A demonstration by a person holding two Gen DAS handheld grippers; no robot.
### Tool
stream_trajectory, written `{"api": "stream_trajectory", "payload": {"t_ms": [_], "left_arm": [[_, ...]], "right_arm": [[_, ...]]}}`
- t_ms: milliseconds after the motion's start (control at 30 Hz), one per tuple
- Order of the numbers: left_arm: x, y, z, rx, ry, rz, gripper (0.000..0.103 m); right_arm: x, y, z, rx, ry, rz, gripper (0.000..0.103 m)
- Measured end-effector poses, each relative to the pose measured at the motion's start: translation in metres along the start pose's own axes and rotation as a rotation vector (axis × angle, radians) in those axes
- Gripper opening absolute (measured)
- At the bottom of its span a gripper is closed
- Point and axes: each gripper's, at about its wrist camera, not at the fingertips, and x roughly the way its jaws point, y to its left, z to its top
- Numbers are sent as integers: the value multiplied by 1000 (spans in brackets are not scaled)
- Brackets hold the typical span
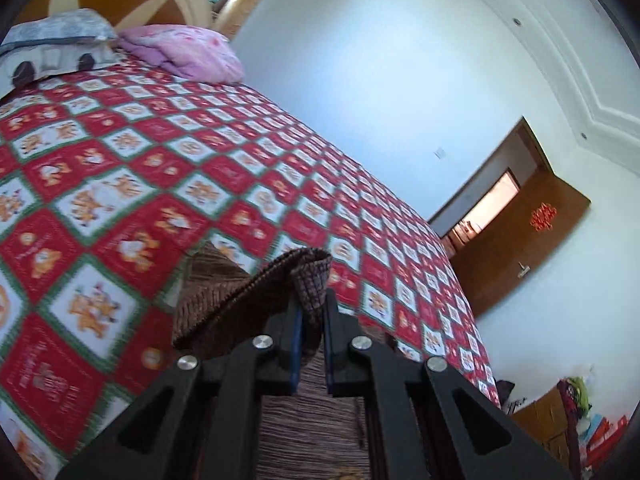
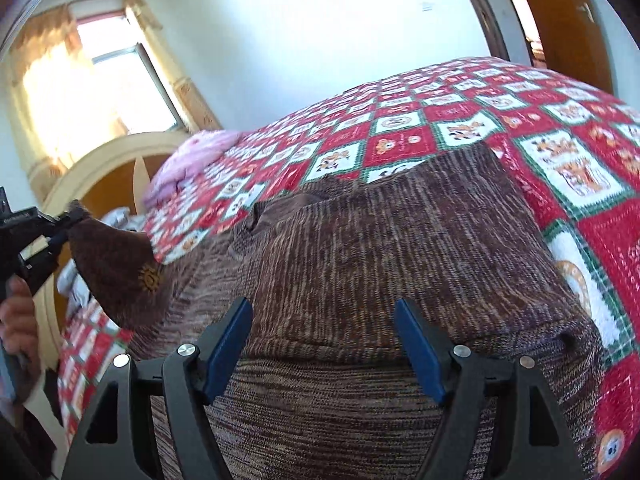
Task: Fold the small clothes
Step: 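Fold the grasped sleeve across the sweater body with the left tool, release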
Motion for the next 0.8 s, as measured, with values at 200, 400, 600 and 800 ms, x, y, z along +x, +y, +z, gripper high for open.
{"api": "stream_trajectory", "payload": {"t_ms": [200, 400, 600, 800], "left_arm": [[56, -65, -68, 211, 88, 17, 9], [79, -86, -126, 352, 246, -16, 17], [42, -40, -103, 402, 89, 121, 71], [69, 22, -71, 461, 113, 526, 74]], "right_arm": [[-5, -13, 2, 72, -26, 28, 76], [-5, -17, 3, 93, -20, 42, 77], [-2, -16, 3, 86, -8, 41, 78], [-2, -15, 2, 77, -9, 33, 78]]}}
